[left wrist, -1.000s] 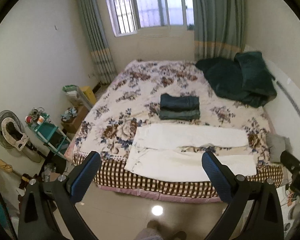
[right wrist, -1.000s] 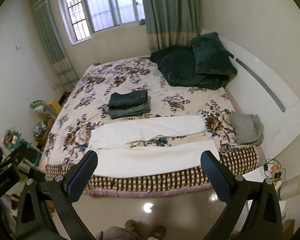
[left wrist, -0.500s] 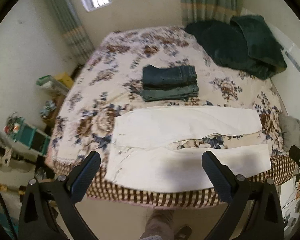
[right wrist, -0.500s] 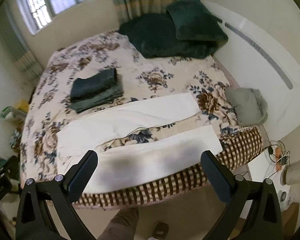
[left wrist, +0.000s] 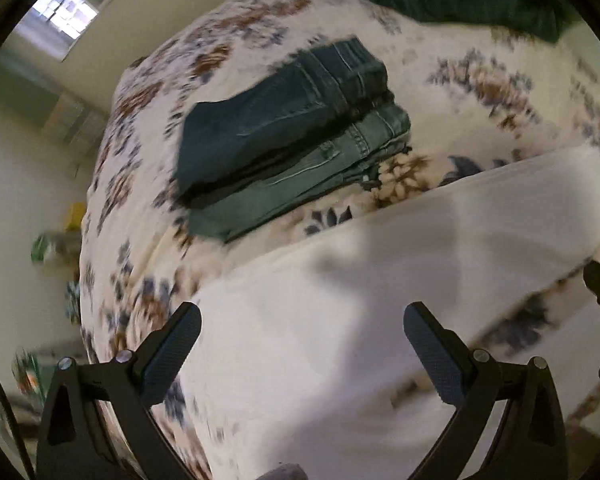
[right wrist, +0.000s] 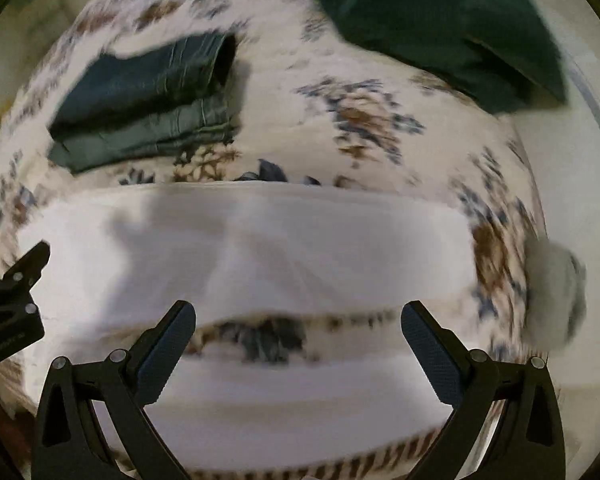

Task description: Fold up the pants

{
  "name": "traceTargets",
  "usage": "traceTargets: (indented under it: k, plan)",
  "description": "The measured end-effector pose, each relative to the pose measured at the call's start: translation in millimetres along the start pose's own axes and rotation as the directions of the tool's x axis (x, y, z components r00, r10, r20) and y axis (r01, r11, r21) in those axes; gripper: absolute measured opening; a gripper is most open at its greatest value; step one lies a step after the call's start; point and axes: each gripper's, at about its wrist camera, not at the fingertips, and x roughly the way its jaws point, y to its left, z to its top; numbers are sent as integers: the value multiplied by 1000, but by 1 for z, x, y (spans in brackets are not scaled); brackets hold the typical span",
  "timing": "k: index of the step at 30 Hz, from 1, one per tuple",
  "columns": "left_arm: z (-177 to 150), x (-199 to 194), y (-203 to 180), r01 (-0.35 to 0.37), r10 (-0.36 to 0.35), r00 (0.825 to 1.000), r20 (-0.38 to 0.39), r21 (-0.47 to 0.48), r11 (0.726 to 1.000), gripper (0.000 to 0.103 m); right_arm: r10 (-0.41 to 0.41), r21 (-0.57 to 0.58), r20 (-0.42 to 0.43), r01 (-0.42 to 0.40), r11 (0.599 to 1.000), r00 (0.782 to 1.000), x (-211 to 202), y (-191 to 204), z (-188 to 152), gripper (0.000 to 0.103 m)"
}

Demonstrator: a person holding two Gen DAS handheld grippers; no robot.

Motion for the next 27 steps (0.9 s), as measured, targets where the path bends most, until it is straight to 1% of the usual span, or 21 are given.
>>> traceTargets:
  k: [1,2,3,4,7,8,10,11,13,16,18,20,21,22,23,24,25,26,27]
  plan:
    - [10,24,-6,-19,21,999,-33,38,999,103,-1,-51,-25,-1,999,1000,28,7,16,103]
    - [17,40,-8,-26,29,998,-54,55,998,103,-5,-91,-44,1,996,999,49,12,29,103]
    - [22,56,-8,-33,37,997,-67,62,998,103,-9,-118,-56,3,993,998,62,18,34,103]
    - [27,69,-4,-38,43,996,-84,58,998,103,-17,-168,-70,5,986,997,86,24,48,103]
    - [39,105,9,-20,20,989,-149,3,1000,103,-38,-239,-120,8,971,992,123,27,49,103]
    - [42,114,14,-16,14,986,-166,-11,1000,103,-50,-258,-153,9,966,987,143,24,56,103]
    - [44,128,24,-4,-3,981,-194,-32,999,103,-50,-256,-189,0,967,981,161,14,56,103]
    - [48,135,23,-3,-4,980,-201,-34,999,103,-57,-259,-215,-1,966,975,178,6,60,103]
    - [47,149,24,0,-2,973,-230,-9,1000,103,-91,-296,-244,15,955,966,200,-4,60,103]
    - [44,169,18,27,-12,961,-277,51,998,103,-115,-379,-297,-6,925,948,229,-8,58,103]
    - [40,183,11,78,-41,947,-318,104,992,103,-109,-427,-321,-41,903,941,244,-4,60,103]
    - [36,197,2,129,-67,934,-352,158,979,102,-103,-475,-323,-67,877,941,253,-1,64,102]
    - [36,202,0,148,-77,932,-355,177,973,101,-93,-486,-321,-80,870,942,255,0,66,97]
    - [38,206,-3,179,-102,929,-355,192,965,97,-72,-495,-325,-105,862,943,256,1,68,93]
    - [40,208,-4,205,-126,927,-353,196,959,92,-50,-500,-335,-132,856,941,258,0,70,84]
    - [42,208,-5,226,-147,926,-348,196,954,87,-29,-498,-340,-154,853,940,258,-1,72,73]
    - [45,207,-5,254,-179,924,-337,191,948,75,0,-497,-346,-183,848,938,256,-2,73,66]
    - [47,204,-5,279,-209,921,-328,181,943,56,14,-496,-346,-195,846,938,254,-3,73,52]
    - [49,201,-5,309,-241,913,-330,173,935,46,21,-495,-342,-200,845,939,252,-5,73,37]
